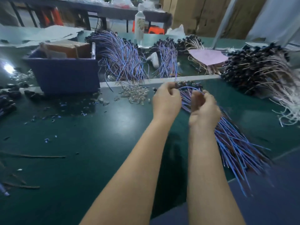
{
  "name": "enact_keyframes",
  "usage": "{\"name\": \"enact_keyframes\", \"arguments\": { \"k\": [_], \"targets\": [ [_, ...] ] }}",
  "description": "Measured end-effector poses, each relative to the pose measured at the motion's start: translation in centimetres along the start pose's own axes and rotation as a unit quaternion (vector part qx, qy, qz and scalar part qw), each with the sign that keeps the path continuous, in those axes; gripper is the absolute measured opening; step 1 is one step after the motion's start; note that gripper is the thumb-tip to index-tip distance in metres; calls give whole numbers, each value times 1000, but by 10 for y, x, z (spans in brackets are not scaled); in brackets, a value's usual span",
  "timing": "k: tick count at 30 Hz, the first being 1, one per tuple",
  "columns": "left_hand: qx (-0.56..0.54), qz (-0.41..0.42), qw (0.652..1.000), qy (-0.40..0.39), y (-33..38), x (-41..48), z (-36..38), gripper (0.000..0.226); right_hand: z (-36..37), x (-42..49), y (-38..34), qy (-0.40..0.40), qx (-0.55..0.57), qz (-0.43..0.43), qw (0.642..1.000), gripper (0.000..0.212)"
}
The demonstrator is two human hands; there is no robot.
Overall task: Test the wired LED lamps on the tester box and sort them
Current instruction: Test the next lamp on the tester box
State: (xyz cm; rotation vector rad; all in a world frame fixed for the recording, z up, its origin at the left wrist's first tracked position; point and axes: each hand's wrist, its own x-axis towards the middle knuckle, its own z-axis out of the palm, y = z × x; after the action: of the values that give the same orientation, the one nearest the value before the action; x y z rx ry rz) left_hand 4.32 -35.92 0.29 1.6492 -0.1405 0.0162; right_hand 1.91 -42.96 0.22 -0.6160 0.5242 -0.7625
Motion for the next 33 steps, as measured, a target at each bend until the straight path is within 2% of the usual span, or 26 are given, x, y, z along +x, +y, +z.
{"name": "enact_keyframes", "arguments": {
  "k": [2,5,10,14,17,19,23,27,33],
  "targets": [
    [1,-99,993,-57,-26,4,17,34,-16,7,1,20,44,46,998,25],
    [-10,-157,982,-102,-43,10,38,39,-35,17,4,33,36,81,996,24],
    [-58,-163,983,-57,-44,22,48,38,-42,27,6,13,-51,128,990,33],
    [-23,-141,989,-36,-43,25,47,25,-41,28,4,-41,-159,170,972,52],
    [9,-137,990,-39,-41,24,42,34,-32,22,10,-56,-218,137,965,38],
    [38,-124,991,-28,-40,26,34,25,-23,16,15,-69,-235,124,962,27],
    [18,-87,996,19,-31,33,5,16,0,1,28,-118,-245,109,956,20],
    [-16,-37,994,103,-15,35,-48,12,30,-28,52,-200,-275,105,935,15],
    [-56,20,959,277,-8,14,-159,16,73,-101,120,-352,-348,100,863,14]
  ]
}}
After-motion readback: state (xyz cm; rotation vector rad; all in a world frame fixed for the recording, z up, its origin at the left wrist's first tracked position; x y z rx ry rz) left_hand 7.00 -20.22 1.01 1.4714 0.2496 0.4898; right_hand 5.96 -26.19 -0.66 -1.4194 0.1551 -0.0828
